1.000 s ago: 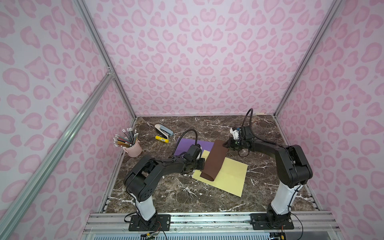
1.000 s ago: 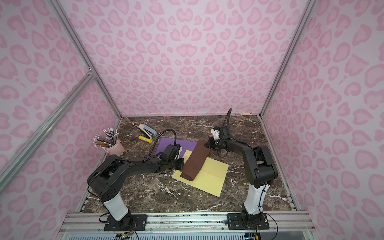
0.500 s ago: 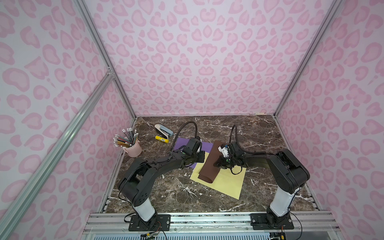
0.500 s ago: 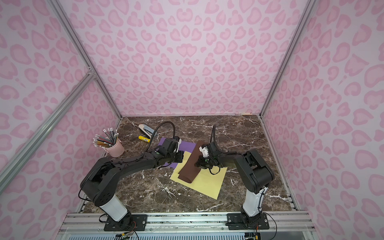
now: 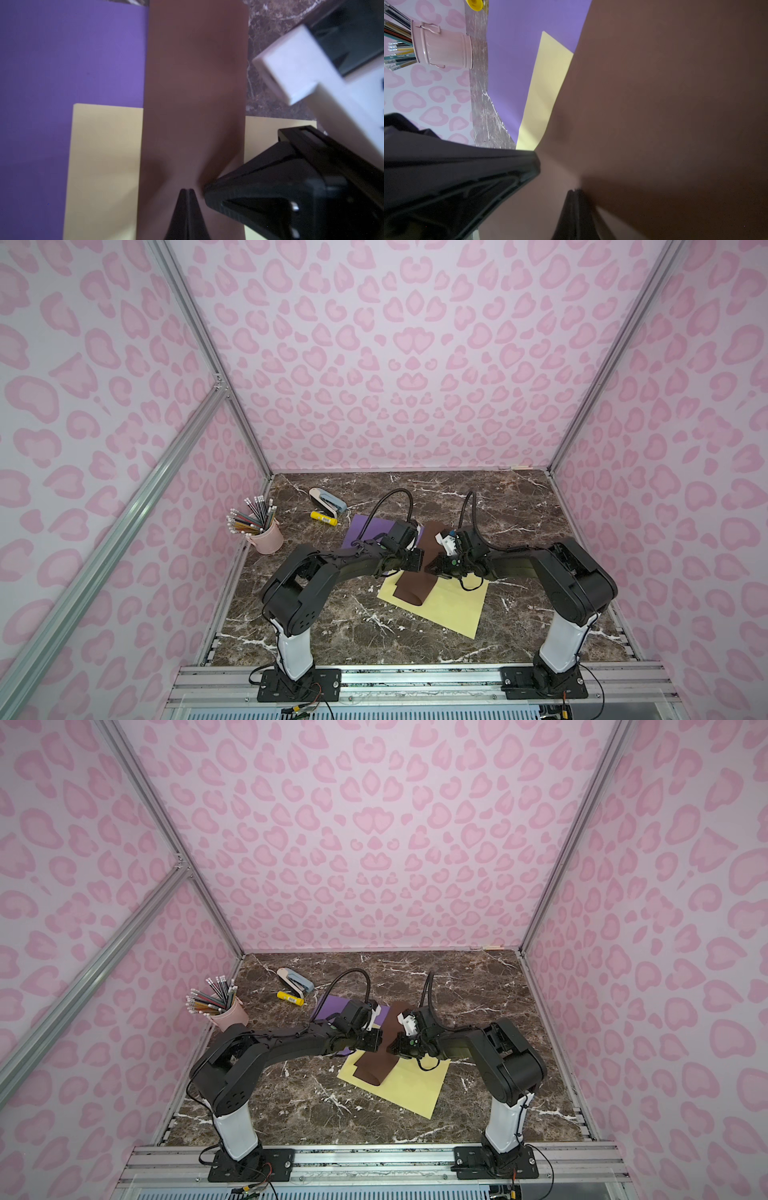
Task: Fold the rectangular paper in half along the long edge
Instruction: Fold the paper.
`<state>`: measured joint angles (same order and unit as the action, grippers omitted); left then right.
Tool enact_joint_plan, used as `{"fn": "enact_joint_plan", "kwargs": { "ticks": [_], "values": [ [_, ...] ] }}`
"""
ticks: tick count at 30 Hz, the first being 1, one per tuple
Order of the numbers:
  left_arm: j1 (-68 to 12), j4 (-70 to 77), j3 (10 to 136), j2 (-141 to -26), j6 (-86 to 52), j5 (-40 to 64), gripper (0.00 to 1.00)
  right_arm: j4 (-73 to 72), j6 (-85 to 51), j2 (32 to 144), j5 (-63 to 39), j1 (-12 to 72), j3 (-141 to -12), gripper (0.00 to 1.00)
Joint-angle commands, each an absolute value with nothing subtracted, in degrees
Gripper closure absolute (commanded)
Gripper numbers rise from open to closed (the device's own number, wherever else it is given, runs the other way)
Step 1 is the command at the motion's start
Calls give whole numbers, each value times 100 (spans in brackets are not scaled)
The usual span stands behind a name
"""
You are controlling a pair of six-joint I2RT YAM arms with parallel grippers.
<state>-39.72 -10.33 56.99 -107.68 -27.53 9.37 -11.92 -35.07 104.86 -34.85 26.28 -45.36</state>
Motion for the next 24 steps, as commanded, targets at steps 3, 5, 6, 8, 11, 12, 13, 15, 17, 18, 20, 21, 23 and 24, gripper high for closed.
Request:
{"fn": "enact_joint_plan", "kwargs": {
  "ticks": [3,5,6,8,11,12,13,15,17,18,20,21,23,24],
  "values": [
    [-3982,-768,5484,-10910,-2924,760,96,-502,-3428,10557,-3005,2656,-4534,100],
    [-3986,-766,5369,-10951,-2976,659,96,-425,-3410,10488,-2986,2669,-4540,100],
    [-3983,-763,5304,-10960,-3001,621,96,-391,-3396,10435,-2967,2684,-4542,100],
    [-3984,-720,5181,-10960,-3044,589,96,-250,-3363,10286,-2914,2718,-4566,100],
    [-3990,-670,5060,-10945,-3084,580,96,-160,-3372,9994,-2900,2816,-4526,100],
    [-3990,-659,5033,-10939,-3100,580,96,-158,-3390,9913,-2906,2864,-4515,100],
    [-3990,-630,5005,-10951,-3111,571,96,-143,-3403,9865,-2920,2919,-4514,100],
    [-3990,-621,4979,-10964,-3119,571,96,-130,-3441,9827,-2954,3049,-4518,100],
    [-3990,-623,4963,-10982,-3128,569,96,-166,-3487,9802,-2992,3209,-4498,100],
    [-3988,-619,4952,-10986,-3124,571,96,-180,-3511,9801,-2982,3260,-4486,100],
    [-3990,-611,4936,-10978,-3129,561,96,-193,-3543,9826,-2959,3349,-4423,100],
    [-3990,-618,4930,-10978,-3123,554,96,-172,-3559,9847,-2921,3357,-4381,100],
    [-3990,-624,4922,-10960,-3112,537,96,-198,-3612,9819,-2806,3343,-4172,100],
    [-3990,-626,4908,-10953,-3111,522,96,-219,-3631,9804,-2803,3320,-4057,100]
  ]
}}
